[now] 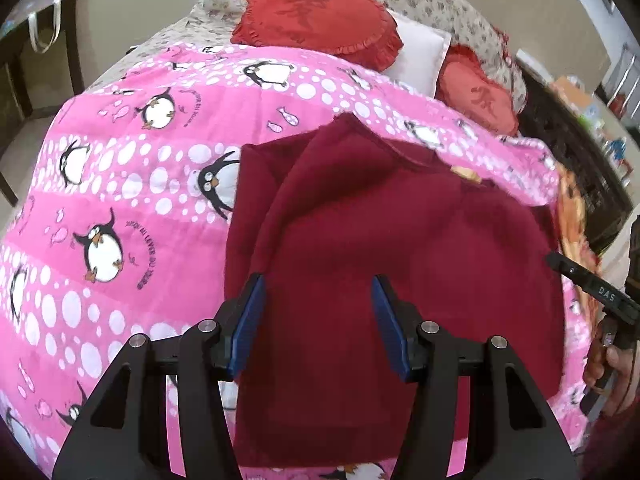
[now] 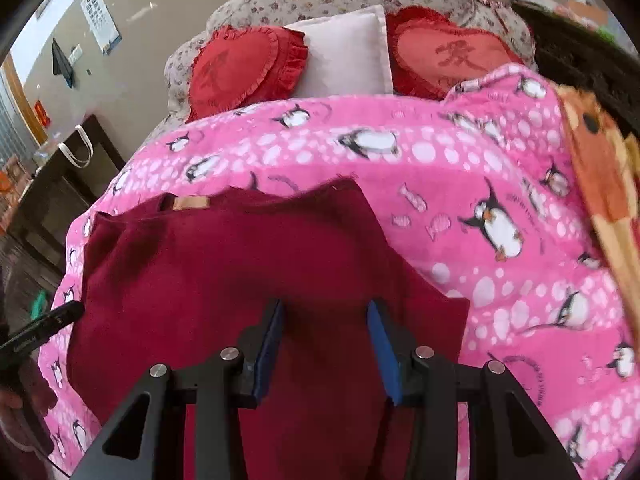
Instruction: Fold small clothes
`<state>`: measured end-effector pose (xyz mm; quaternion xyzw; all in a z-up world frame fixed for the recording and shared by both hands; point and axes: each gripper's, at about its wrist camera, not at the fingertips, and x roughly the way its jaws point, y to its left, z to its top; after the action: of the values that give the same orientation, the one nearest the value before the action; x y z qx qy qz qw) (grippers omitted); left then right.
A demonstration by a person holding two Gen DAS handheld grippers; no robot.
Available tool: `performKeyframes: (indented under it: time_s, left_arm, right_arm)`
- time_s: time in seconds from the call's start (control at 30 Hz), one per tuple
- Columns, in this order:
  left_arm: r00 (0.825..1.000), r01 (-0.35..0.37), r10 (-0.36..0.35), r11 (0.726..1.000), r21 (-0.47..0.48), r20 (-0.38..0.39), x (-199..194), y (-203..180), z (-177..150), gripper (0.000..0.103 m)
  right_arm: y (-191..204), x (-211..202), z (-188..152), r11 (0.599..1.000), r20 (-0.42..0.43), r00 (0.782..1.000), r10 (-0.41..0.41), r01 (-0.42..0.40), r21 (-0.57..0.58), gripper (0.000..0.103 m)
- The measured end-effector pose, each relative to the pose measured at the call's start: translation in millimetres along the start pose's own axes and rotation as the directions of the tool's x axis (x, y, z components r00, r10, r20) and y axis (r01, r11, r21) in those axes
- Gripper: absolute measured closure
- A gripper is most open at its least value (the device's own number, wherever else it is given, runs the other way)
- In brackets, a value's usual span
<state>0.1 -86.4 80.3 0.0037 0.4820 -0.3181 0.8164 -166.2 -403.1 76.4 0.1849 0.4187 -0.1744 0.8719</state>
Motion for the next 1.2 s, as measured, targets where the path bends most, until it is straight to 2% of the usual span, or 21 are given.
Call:
performKeyframes:
  time_s: [0.1,0.13,0.17,0.23,0.33,0.43,0.57,0.63,0.7,0.77,0.87,0.93,1.0,1.03,1.07,1.1,1.17,1.2]
  left_arm:
    - [0.997,0.077,-0.076,0.994,-0.076,0.022,-13.1,17.3,-5.3,0.046]
    - [0.995,0.099,-0.097,0.99,-0.104,0.029,-17.2,25.9,-9.1,0.038]
    - [0.993,0.113,-0.109,0.985,-0.128,0.04,-20.6,34.4,-13.8,0.032]
    - [0.991,0.127,-0.121,0.98,-0.154,0.048,-24.1,46.3,-20.5,0.032]
    - [0.991,0.135,-0.132,0.976,-0.168,0.031,-21.4,60.3,-27.7,0.032]
    - [0.989,0.151,-0.149,0.972,-0.181,0.024,-16.4,68.9,-33.3,0.032]
    - [0.984,0.178,-0.179,0.967,-0.184,0.012,-7.9,72.9,-39.8,0.032]
    - [0.981,0.19,-0.192,0.964,-0.184,0.006,-5.2,73.2,-42.6,0.032]
    - [0.98,0.199,-0.201,0.964,-0.177,0.004,-4.1,73.8,-47.6,0.032]
    - [0.98,0.198,-0.2,0.966,-0.167,0.006,-4.7,73.6,-51.0,0.031]
    - [0.979,0.205,-0.205,0.966,-0.155,0.01,-7.4,74.4,-52.4,0.031]
    - [0.98,0.2,-0.2,0.968,-0.154,0.021,-11.2,76.1,-51.3,0.031]
    - [0.981,0.195,-0.191,0.968,-0.157,0.038,-15.7,77.1,-49.4,0.031]
    - [0.981,0.196,-0.191,0.968,-0.157,0.046,-17.3,77.4,-47.9,0.031]
    - [0.98,0.198,-0.191,0.968,-0.156,0.054,-18.5,77.1,-46.6,0.031]
    - [0.98,0.198,-0.191,0.968,-0.153,0.062,-19.4,75.6,-44.6,0.031]
    - [0.979,0.201,-0.194,0.97,-0.139,0.062,-18.7,71.5,-39.6,0.031]
    - [0.979,0.203,-0.196,0.97,-0.133,0.06,-17.6,69.4,-37.6,0.031]
  right_arm:
    - [26.3,-13.9,7.4,0.995,0.033,0.995,0.098,-0.097,-0.029,0.057]
    - [38.9,-14.6,9.5,0.99,0.03,0.991,0.131,-0.13,-0.045,0.053]
    - [54.9,-12.6,12.3,0.983,0.016,0.984,0.175,-0.174,-0.061,0.043]
    - [81.9,-2.9,15.7,0.966,-0.022,0.969,0.248,-0.249,-0.072,0.033]
    - [128.5,21.8,19.8,0.942,-0.093,0.943,0.319,-0.326,-0.083,0.033]
    - [176.5,47.3,24.8,0.928,-0.146,0.931,0.334,-0.352,-0.12,0.033]
    - [235.8,85.9,29.5,0.923,-0.218,0.928,0.303,-0.343,-0.174,0.033]
    - [258.7,104.7,29.5,0.926,-0.254,0.932,0.259,-0.314,-0.208,0.031]
    - [281.7,124.7,29.4,0.932,-0.294,0.94,0.171,-0.251,-0.262,0.021]
    - [298.4,139.9,28.2,0.93,-0.308,0.945,0.113,-0.21,-0.302,0.002]
    - [316.0,151.9,21.7,0.918,-0.305,0.952,0.012,-0.132,-0.374,0.0]
    - [318.7,154.1,15.8,0.907,-0.283,0.959,-0.015,-0.106,-0.407,0.0]
    - [315.7,151.7,13.3,0.9,-0.265,0.964,-0.009,-0.107,-0.422,0.013]
    - [311.3,147.8,13.0,0.897,-0.25,0.968,-0.023,-0.09,-0.433,0.035]
    - [307.5,143.3,14.7,0.895,-0.232,0.972,-0.037,-0.071,-0.441,0.051]
    - [299.9,138.3,18.9,0.899,-0.231,0.973,-0.017,-0.086,-0.429,0.058]
    - [281.3,128.4,31.7,0.916,-0.263,0.961,0.082,-0.176,-0.36,0.084]
    - [272.9,123.0,36.6,0.92,-0.278,0.95,0.143,-0.231,-0.316,0.085]
